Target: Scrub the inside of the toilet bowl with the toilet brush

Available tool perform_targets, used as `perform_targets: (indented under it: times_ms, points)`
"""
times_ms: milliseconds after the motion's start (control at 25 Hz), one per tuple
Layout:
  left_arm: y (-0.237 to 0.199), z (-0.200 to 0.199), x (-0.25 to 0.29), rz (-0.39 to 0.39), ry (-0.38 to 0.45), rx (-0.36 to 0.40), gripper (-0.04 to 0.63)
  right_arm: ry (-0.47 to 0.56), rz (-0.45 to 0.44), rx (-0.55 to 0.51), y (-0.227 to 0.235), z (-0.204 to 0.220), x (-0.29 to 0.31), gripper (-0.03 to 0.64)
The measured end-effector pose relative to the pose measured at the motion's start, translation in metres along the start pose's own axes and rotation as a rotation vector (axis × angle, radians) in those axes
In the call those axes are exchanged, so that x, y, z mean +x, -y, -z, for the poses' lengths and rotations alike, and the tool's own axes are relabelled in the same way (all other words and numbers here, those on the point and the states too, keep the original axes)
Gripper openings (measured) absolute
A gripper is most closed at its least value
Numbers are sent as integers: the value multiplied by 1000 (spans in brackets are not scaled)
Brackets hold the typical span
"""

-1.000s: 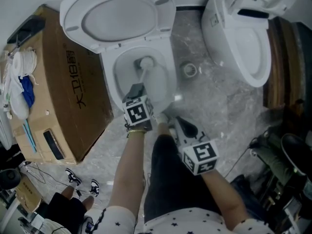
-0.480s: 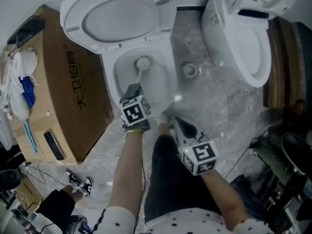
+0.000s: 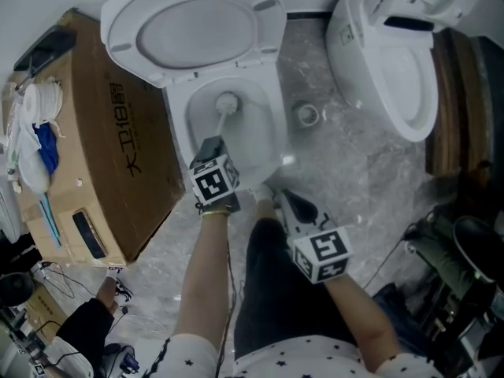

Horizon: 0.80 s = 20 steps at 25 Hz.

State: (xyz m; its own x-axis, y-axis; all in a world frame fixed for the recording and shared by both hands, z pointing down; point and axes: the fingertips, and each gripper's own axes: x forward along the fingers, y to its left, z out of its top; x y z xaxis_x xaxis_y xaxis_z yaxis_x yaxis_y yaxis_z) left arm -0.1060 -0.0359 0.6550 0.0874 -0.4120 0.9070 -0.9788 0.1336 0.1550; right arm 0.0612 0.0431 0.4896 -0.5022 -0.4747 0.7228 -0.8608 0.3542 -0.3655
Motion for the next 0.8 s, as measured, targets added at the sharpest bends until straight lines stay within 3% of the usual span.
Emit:
perform_targets:
  times_ms: [800]
  points:
    - [-4,11,-48,4,19,-36,147,37,-14,-53,-17,-21,-22,6]
